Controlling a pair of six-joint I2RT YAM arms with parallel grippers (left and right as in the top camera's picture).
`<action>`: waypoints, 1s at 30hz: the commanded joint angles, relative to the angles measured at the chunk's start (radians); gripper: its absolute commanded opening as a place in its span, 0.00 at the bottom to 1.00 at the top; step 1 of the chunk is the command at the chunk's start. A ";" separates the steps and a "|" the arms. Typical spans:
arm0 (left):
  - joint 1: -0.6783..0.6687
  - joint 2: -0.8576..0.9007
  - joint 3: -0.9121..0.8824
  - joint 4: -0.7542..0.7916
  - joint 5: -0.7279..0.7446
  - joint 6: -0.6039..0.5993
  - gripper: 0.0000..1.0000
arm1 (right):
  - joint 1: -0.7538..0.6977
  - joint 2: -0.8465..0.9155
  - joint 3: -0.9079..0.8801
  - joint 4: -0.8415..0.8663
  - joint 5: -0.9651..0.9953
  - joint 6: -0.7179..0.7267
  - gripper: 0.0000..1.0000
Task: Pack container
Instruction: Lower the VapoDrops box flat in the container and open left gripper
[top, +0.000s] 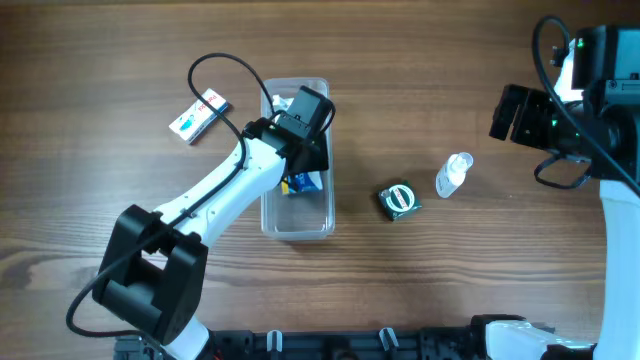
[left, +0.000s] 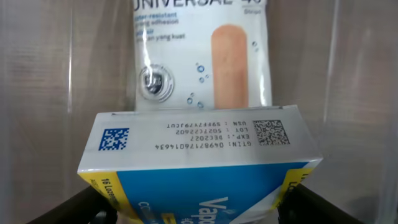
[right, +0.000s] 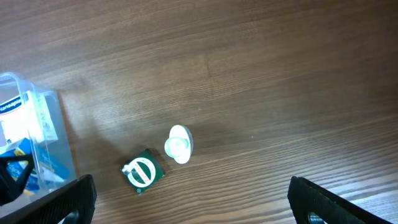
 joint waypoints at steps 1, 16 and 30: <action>0.002 -0.025 0.021 -0.026 -0.017 -0.010 0.78 | -0.003 0.007 0.008 0.002 0.018 -0.005 1.00; -0.028 -0.025 0.021 -0.052 -0.010 -0.010 0.82 | -0.003 0.007 0.008 0.002 0.018 -0.004 1.00; -0.027 -0.026 0.021 -0.032 -0.051 -0.010 0.88 | -0.003 0.007 0.008 0.002 0.018 -0.004 1.00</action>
